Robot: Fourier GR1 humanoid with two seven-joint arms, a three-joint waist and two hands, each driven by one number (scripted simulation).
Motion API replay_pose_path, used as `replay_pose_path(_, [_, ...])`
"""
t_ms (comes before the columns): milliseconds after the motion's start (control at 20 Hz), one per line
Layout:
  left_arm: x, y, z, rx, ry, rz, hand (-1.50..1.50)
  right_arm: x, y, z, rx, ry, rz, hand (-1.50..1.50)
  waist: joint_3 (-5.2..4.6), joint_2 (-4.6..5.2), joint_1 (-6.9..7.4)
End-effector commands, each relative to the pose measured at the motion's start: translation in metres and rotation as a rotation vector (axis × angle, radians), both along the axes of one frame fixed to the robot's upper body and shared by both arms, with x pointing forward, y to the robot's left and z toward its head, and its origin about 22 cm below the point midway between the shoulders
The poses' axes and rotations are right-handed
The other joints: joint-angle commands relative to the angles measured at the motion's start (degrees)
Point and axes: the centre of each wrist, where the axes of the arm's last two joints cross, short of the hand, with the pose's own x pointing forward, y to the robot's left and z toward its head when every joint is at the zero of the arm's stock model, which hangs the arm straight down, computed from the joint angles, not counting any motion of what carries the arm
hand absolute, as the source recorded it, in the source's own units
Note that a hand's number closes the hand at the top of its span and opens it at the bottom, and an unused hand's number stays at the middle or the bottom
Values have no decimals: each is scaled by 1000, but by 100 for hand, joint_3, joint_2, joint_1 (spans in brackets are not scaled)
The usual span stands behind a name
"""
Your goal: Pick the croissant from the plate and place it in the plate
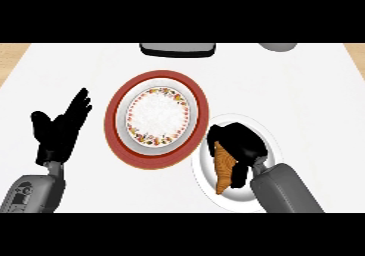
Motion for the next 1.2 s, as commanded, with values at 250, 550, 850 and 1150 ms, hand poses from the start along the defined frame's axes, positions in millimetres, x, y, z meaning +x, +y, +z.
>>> replay_pose_path(250, [4, -15, 0, -8, 19, -53, 0, 6, 69, 75, 123, -426, -365, 150, 36, -79, 372])
replay_pose_path(550, [9, -19, 2, -1, 6, -82, 0, 8, 98, 112, 149, -698, -642, 150, 9, -43, 443])
replay_pose_path(850, [13, -37, 3, -10, -10, -102, 0, 3, 126, 122, 220, -739, -930, 150, 28, 47, 536])
replay_pose_path(1150, [13, -25, 0, 2, 4, -97, 0, 7, 144, 126, 261, -757, -1076, 150, 32, 89, 530])
